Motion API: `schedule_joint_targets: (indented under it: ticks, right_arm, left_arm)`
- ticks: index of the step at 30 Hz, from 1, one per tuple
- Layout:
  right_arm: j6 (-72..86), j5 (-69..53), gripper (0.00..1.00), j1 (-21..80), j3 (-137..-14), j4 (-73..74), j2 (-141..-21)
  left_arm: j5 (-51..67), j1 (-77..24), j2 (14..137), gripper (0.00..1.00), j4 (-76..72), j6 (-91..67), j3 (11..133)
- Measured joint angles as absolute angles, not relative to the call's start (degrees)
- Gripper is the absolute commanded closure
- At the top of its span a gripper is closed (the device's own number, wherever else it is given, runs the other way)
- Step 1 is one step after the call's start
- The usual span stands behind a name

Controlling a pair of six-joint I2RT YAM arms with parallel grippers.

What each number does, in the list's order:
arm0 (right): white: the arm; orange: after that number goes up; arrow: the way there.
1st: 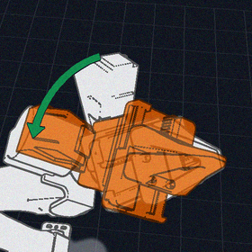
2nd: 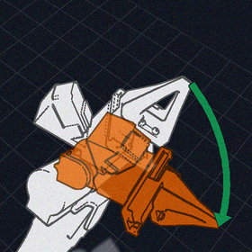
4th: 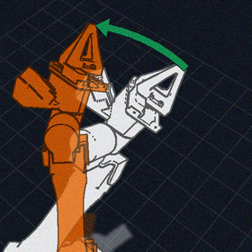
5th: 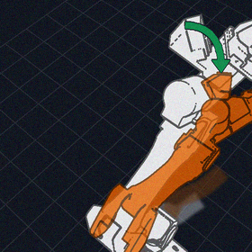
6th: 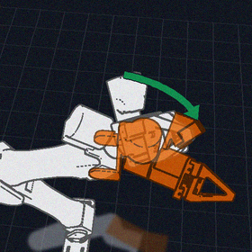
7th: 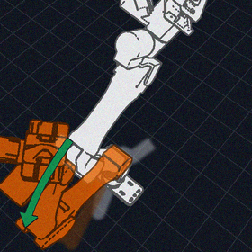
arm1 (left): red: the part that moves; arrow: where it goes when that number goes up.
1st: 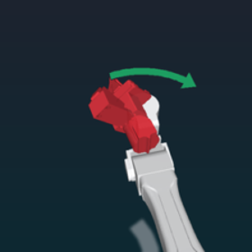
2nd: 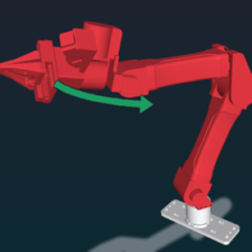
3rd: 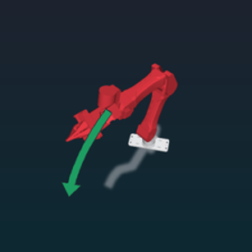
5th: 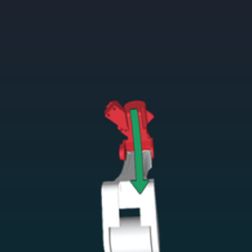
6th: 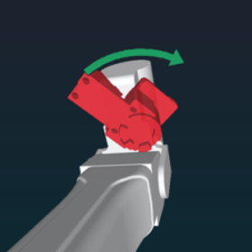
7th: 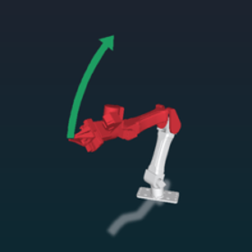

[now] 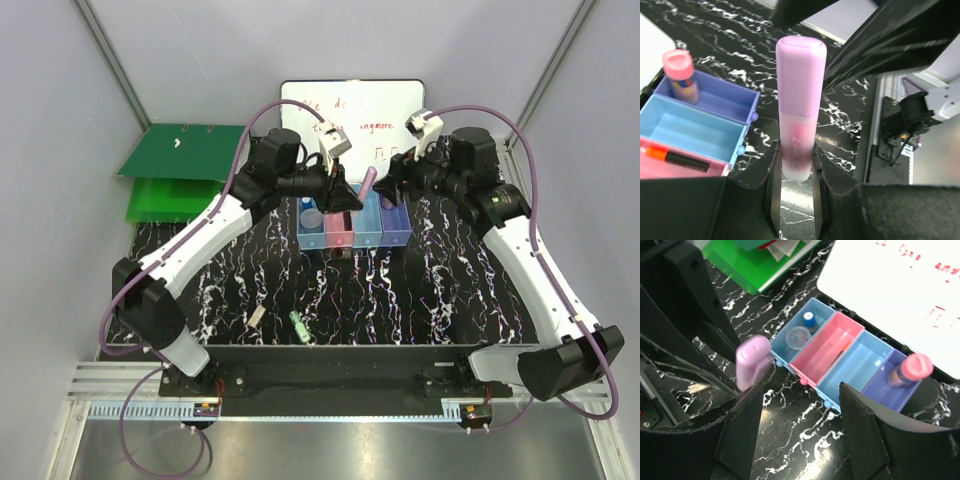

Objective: Sort the stationery into containers
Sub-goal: Pick up the stationery from the center of the board, then place the stationery in the storage box.

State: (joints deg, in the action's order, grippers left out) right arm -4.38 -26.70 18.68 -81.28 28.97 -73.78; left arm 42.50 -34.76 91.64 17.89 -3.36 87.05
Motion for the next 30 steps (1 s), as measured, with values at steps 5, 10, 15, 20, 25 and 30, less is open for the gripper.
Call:
schedule_joint_targets:
  ticks: [5,10,15,20,25,30]
  right_arm:
    - [-4.19,-26.61,0.31,19.92,-81.28,28.29,-74.24]
    - [-3.53,-27.03,0.31,20.60,-81.28,27.83,-74.24]
    - [-3.07,-28.08,0.34,21.61,-81.30,26.63,-74.24]
    - [-2.70,-27.97,0.51,21.71,-81.30,25.80,-74.24]
    - [-2.39,-26.44,0.51,21.71,-81.30,25.06,-74.24]
    - [-2.00,-26.33,0.50,21.76,-81.28,24.67,-74.24]
  left_arm:
    - [43.48,-35.18,92.38,1.00,16.38,-4.60,87.35]
    - [43.68,-35.31,95.09,1.00,15.35,-5.08,89.65]
    - [44.29,-36.25,96.53,1.00,14.90,-5.23,90.37]
    - [44.69,-36.86,96.62,1.00,14.87,-5.30,90.39]
    - [45.01,-37.01,96.62,1.00,14.90,-5.52,90.61]
    - [44.82,-37.01,96.62,1.00,14.94,-5.52,92.01]
